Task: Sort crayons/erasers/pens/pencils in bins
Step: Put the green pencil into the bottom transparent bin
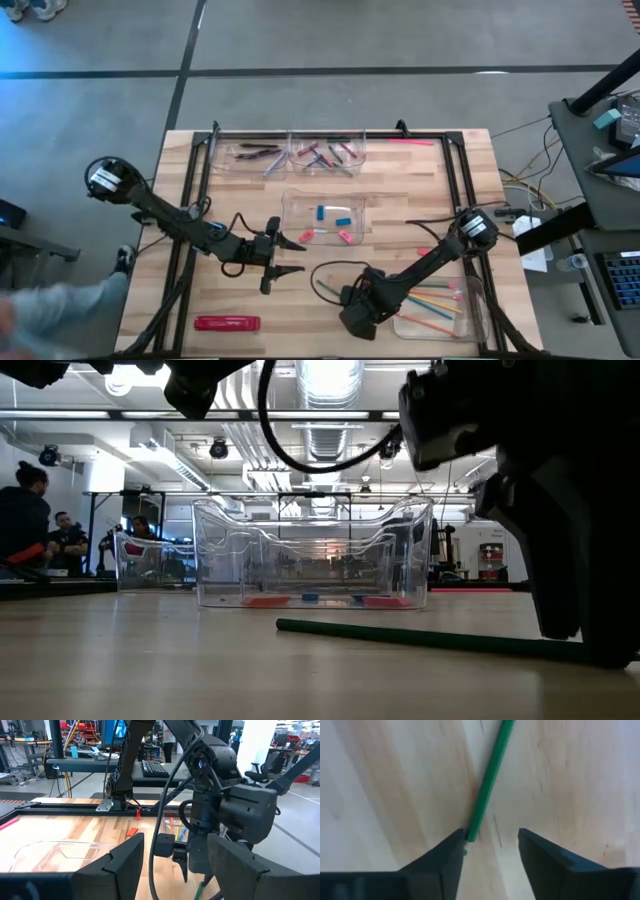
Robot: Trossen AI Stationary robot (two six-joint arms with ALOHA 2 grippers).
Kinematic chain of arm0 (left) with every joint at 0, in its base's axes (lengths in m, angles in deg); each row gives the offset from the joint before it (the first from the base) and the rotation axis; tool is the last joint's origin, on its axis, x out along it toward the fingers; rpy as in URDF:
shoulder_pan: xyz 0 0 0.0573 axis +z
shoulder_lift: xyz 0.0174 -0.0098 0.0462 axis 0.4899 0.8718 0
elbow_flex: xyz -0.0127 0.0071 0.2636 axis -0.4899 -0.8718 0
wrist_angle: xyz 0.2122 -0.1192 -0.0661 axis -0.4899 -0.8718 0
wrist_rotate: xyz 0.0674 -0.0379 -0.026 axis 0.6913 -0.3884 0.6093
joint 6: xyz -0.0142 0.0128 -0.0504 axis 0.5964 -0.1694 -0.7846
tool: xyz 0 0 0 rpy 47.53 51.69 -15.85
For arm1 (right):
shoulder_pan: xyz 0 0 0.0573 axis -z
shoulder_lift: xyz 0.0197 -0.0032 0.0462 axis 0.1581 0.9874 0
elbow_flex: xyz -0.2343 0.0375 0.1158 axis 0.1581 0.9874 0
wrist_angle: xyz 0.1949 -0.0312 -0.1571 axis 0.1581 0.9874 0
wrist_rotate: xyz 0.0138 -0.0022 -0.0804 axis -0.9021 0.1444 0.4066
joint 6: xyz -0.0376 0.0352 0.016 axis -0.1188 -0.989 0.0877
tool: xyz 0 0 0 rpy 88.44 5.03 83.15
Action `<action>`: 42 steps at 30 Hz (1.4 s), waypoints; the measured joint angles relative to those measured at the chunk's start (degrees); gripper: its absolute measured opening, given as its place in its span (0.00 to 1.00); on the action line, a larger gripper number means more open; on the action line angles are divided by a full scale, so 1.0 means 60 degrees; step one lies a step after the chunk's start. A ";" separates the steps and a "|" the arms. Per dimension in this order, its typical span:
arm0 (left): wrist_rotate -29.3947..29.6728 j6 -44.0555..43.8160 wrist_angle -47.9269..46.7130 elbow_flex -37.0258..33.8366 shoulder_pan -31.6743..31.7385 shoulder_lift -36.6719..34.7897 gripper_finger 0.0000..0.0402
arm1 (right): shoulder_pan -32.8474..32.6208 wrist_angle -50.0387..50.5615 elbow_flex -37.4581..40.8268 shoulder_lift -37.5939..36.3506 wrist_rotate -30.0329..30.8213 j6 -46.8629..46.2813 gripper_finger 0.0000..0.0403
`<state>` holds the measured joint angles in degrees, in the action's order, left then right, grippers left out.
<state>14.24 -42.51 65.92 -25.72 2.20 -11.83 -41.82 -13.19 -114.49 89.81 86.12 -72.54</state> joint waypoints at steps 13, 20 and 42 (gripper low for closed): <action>0.0000 -0.0004 -0.0004 0.0000 0.0000 0.0000 0.51 | -0.0362 -0.1289 0.1027 -0.0080 0.0220 -0.0358 0.49; 0.0000 -0.0011 -0.0007 0.0000 0.0000 0.0000 0.51 | -0.0470 -0.1291 0.1048 -0.0053 0.0192 -0.0469 0.32; 0.0000 -0.0022 -0.0004 0.0000 0.0000 0.0000 0.51 | -0.0313 0.0645 -0.0557 0.0004 0.0700 0.0073 0.03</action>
<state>14.24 -42.64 65.90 -25.72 2.20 -11.83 -43.70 -9.31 -117.83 89.83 90.32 -72.10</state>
